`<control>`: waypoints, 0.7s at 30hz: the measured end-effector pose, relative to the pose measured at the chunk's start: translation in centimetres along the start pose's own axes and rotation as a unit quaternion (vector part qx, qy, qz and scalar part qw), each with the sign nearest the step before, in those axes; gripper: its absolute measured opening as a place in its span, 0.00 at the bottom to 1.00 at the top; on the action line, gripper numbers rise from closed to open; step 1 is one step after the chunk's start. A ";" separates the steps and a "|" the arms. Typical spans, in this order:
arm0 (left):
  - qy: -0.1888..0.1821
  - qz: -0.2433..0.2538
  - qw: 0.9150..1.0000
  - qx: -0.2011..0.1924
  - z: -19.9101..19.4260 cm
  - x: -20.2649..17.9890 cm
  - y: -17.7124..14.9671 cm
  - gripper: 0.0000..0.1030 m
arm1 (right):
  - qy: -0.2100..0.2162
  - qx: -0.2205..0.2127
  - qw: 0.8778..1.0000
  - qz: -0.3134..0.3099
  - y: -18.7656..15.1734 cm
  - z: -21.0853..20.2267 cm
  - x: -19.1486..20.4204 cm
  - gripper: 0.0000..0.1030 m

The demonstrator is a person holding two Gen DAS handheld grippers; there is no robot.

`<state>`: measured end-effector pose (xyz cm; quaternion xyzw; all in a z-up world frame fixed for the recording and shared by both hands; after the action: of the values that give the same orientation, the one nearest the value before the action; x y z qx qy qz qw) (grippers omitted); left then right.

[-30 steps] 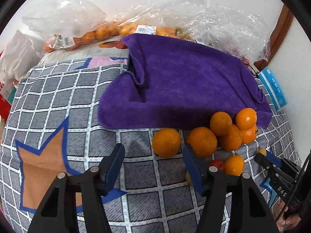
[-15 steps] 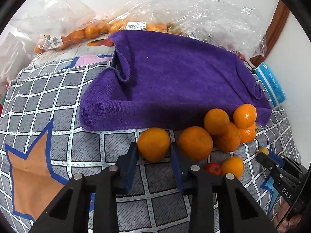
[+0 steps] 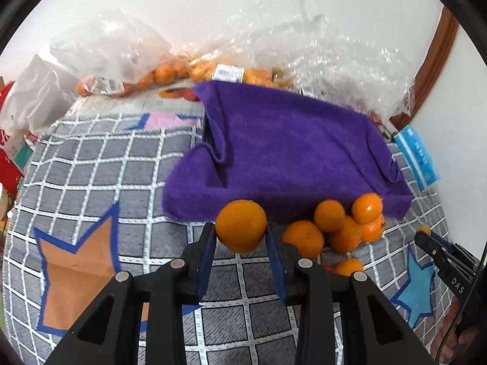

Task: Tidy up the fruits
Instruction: 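Carry both fruits onto the purple towel and open both tools to release them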

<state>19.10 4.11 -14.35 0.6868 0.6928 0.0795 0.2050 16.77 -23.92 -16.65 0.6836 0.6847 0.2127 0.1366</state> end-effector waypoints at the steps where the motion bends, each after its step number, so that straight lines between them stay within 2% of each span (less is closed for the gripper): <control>1: 0.001 0.000 1.000 -0.003 -0.4 -0.1 0.2 0.31 | 0.001 -0.003 1.000 0.002 0.2 -0.3 0.0 0.25; 7: -0.017 0.002 1.000 -0.008 -2.1 -0.6 0.7 0.31 | 0.015 -0.029 0.999 0.011 1.3 -2.9 0.2 0.25; 21: -0.010 0.015 0.999 -0.029 -5.1 -2.7 1.0 0.31 | 0.016 -0.056 0.998 -0.014 1.8 -6.1 1.9 0.25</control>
<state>17.92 2.40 -8.91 0.6917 0.6776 0.0956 0.2308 15.36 -22.72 -10.23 0.6615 0.6837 0.2595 0.1664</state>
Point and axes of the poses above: each gripper's, at about its wrist camera, not at the fingertips, and z roughly the way its jaws point, x to its left, y to its top, the point moved 1 cm from there along z, roughly the way its jaws point, and after that the axes turned 12 degrees about x, right-handed, at the moved point
